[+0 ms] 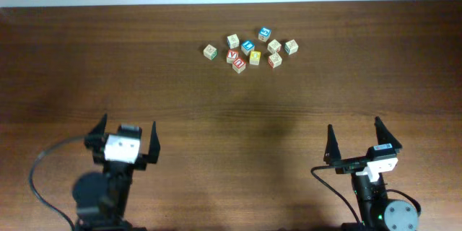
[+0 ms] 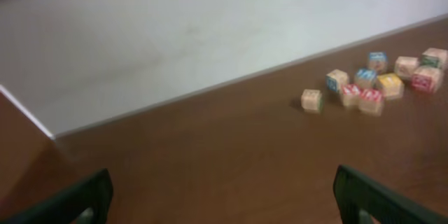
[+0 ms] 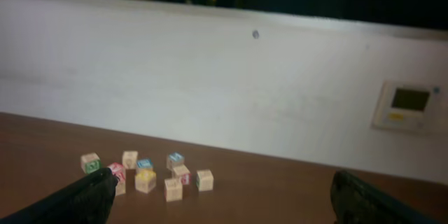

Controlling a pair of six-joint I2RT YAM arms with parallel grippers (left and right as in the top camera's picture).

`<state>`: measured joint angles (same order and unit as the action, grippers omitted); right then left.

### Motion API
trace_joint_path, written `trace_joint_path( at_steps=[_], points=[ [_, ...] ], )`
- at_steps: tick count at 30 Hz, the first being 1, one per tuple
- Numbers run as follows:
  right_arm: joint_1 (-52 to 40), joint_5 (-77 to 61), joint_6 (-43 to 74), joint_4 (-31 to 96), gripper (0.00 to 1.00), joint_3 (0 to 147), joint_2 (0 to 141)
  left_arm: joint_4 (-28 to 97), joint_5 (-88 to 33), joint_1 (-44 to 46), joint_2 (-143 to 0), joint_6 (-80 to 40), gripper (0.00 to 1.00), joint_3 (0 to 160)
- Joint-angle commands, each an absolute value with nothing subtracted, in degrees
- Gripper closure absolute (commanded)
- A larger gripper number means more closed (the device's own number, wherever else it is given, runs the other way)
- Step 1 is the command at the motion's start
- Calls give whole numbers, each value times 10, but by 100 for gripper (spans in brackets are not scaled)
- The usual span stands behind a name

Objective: Rotate 4 blocks

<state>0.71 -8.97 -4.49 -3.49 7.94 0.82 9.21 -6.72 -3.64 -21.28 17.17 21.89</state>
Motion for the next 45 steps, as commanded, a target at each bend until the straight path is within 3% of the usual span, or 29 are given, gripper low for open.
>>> trace_joint_path(
  at_steps=[1,5,11,16,20,30,32,36,41,45],
  points=[
    [4,-134,-37,-32,2,129,32,135,-119,-39,-339,203,1,350],
    [4,-140,-10,29,2,269,173,305,-165,-39,-559,203,1,578],
    [4,-181,-10,293,2,605,503,554,-188,-39,-792,203,1,890],
    [4,-189,-10,575,2,923,833,641,-218,-39,-886,203,1,995],
    [4,-189,-16,576,2,948,910,641,-216,-39,-890,203,1,995],
    [4,-188,-17,568,2,948,912,636,-287,-39,-894,202,1,995],
    [4,-170,-16,568,1,948,920,635,-250,-34,-908,147,1,995],
    [4,-167,-14,566,6,948,962,621,-98,10,-962,-1,0,995],
    [-13,-123,-4,539,22,948,1024,583,-96,37,-1035,-14,1,995],
    [-54,-83,24,464,25,948,1068,578,-70,45,-1054,-32,3,995]
  ],
)
